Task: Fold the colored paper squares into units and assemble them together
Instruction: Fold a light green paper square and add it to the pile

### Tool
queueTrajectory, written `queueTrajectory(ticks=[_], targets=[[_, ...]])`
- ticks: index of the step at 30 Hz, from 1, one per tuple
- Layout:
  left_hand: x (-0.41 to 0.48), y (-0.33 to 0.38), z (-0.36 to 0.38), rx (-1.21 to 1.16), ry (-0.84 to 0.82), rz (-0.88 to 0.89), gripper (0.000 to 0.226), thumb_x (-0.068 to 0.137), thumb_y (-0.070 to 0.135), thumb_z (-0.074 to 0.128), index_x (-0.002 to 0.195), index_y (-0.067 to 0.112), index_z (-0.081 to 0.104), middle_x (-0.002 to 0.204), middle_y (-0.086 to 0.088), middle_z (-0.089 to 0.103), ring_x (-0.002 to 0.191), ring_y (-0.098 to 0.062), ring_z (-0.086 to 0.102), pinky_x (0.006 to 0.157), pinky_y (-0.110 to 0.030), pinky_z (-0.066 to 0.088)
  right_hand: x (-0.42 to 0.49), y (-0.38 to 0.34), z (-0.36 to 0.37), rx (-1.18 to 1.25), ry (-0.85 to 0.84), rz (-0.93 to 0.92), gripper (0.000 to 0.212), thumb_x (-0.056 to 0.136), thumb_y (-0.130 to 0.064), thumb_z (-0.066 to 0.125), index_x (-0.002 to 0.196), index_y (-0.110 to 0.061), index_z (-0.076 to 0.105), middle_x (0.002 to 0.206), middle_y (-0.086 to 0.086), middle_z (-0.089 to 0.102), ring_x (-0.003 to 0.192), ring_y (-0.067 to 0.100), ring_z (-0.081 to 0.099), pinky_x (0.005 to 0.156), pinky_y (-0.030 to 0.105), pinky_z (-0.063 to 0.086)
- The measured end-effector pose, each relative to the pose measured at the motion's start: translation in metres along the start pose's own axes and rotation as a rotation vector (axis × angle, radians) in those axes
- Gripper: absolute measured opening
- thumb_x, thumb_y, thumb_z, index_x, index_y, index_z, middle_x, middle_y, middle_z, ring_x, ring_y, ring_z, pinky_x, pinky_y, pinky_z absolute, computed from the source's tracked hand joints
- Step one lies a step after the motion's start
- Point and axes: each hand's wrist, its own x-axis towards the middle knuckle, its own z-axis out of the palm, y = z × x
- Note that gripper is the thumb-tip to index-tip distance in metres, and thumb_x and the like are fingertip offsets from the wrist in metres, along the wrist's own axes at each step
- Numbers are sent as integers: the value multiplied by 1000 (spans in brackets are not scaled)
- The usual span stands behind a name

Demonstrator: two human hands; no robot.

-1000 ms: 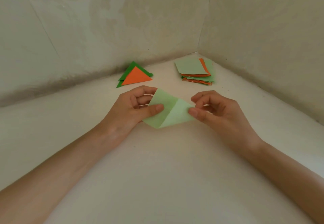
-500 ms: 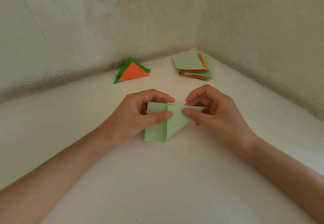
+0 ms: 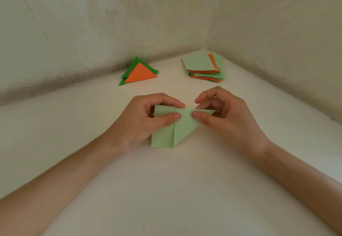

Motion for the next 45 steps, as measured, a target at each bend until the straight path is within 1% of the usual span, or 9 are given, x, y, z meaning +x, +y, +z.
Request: queueTrajectory(ticks=[7,10,15,18,22,27,31,34,45], targets=[[2,-8,-2,288,57,-7,16,83,13,70,91,27,70,90,17,68,85,-1,61,75,-16,45,6,13,-5,-220,23,33,17,86,-10,65,86,-26,60,70,-9,64,64,1,52,60,11,36],[2,-12,-2,551,86,130,14,85,15,69,95,24,70,97,16,63,94,0,56,82,-10,39,6,15,-3,-334,25,38,12,86,-13,64,86,-25,60,72,-11,59,65,0,49,61,11,36],[-3,-5,4,819,-5,477,23,88,27,52,98,20,71,105,9,60,97,-10,52,86,-29,36,6,13,-1,-463,30,10,9,87,-13,61,89,-22,60,74,-11,55,72,3,48,63,9,34],[-7,-7,13,963,-142,489,31,89,30,46,107,19,70,103,7,63,94,-9,52,84,-29,35,6,13,0,-490,25,12,10,86,-12,61,90,-21,60,75,-11,54,75,4,47,64,9,34],[-10,-12,11,1001,-223,401,37,89,32,41,108,20,70,104,6,63,91,-9,53,85,-24,34,7,13,-3,-625,-24,37,10,89,-18,57,99,-20,59,82,-6,52,92,15,44,74,16,34],[-12,-12,11,1037,-233,398,37,88,30,40,108,19,70,105,5,63,92,-11,54,87,-23,35,6,21,-14,-904,-50,165,35,95,-33,43,130,-25,41,126,3,35,123,21,25,105,29,17],[-12,-11,11,1059,-223,388,36,86,30,41,107,18,68,104,4,63,91,-13,54,85,-25,36,1,18,-20,-839,-35,-142,39,89,-5,40,123,-16,56,121,6,49,113,23,39,97,25,28],[-13,-10,13,1103,-225,380,35,85,30,41,107,18,66,103,4,62,90,-14,53,87,-25,35,0,11,-19,-890,-273,-403,52,78,-3,27,103,-8,71,98,8,64,84,28,58,75,34,46],[-19,-6,5,1244,-282,371,41,88,30,38,117,20,66,107,1,60,93,-19,58,96,-30,33,1,19,-21,-1011,-242,-553,51,75,-4,29,97,-11,75,88,4,67,76,29,60,77,33,43]])
